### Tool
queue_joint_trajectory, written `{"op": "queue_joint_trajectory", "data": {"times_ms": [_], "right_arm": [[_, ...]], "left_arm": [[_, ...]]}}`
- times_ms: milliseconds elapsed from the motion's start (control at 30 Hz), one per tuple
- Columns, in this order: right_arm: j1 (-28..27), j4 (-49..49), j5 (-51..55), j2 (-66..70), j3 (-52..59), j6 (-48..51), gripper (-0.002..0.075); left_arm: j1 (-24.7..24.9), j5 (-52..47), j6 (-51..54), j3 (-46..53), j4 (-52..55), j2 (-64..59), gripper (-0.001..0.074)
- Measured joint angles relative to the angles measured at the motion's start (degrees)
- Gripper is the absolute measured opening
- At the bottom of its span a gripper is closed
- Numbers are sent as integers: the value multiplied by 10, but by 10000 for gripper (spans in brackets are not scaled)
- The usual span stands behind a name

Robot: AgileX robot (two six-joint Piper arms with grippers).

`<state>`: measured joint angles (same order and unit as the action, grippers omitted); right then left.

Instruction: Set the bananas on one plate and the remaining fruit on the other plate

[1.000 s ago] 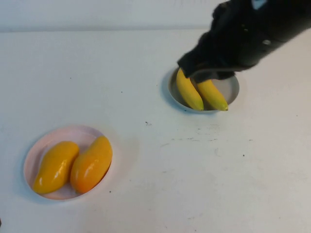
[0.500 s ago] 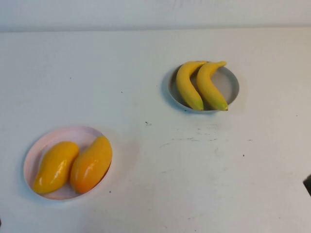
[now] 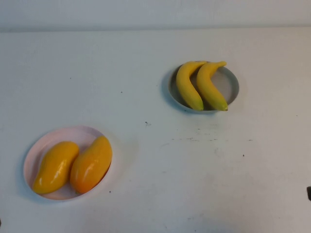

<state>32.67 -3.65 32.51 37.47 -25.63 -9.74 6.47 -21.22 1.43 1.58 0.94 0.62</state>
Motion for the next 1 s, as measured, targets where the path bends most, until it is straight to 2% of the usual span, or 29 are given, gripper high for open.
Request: {"op": "queue_joint_trajectory", "data": {"times_ms": [100,300,467,633,1000], "right_arm": [[-71,0,-78,-57,70,26,-15],[-215,6,-155,-200,180,35,-15],[-299,14,-186,-305,240,35,-15],[-312,20,-188,-372,270,35,-15],[-312,46,-191,-379,270,35,-15]], "left_arm": [[0,0,0,0,0,0,-1],[0,0,0,0,0,0,-1],[0,0,0,0,0,0,-1],[0,0,0,0,0,0,-2],[0,0,0,0,0,0,-2]]}}
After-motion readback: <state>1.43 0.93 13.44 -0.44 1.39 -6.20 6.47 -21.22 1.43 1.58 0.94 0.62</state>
